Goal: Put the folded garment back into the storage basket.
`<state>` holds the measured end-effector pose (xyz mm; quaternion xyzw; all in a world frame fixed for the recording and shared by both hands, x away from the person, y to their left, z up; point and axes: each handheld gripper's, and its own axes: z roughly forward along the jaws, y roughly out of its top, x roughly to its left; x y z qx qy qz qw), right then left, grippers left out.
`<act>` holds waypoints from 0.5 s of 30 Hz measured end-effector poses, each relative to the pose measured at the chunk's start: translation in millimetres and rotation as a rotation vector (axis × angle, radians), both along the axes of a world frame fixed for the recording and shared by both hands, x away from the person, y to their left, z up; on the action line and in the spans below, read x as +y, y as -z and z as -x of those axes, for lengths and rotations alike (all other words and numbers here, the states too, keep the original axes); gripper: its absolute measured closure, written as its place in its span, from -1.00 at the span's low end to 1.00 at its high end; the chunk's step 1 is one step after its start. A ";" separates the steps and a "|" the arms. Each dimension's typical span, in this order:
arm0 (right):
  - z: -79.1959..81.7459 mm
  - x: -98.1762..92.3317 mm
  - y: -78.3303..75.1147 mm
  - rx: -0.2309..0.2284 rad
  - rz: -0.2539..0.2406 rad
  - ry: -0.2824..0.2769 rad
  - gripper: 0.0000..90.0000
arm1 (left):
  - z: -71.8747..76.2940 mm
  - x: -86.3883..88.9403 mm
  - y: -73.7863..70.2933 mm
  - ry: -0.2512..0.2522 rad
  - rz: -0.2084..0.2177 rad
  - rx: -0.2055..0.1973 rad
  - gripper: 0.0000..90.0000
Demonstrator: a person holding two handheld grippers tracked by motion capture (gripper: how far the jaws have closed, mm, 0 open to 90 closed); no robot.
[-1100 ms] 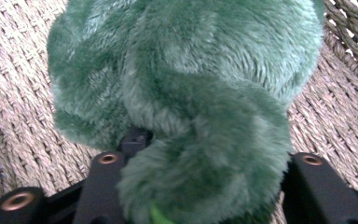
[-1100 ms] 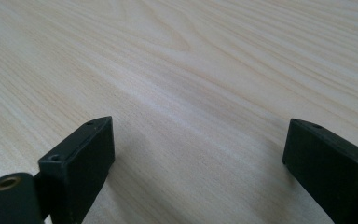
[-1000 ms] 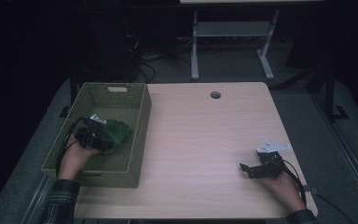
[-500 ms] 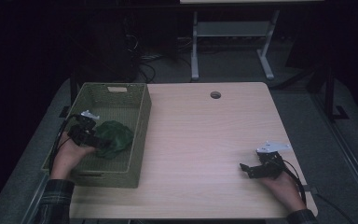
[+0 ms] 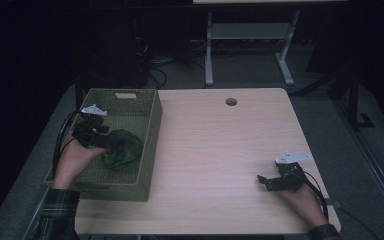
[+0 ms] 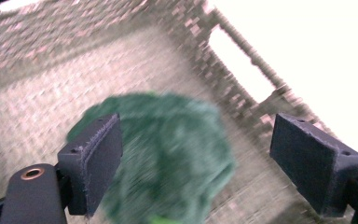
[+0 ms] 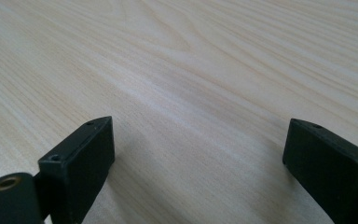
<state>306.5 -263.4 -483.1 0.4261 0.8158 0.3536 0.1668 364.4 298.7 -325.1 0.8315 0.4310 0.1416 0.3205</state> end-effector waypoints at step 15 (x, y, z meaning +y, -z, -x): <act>0.3 0.0 0.0 -0.001 0.000 0.003 -0.81 | 20.0 -86.1 -12.0 0.163 0.067 -0.062 -0.64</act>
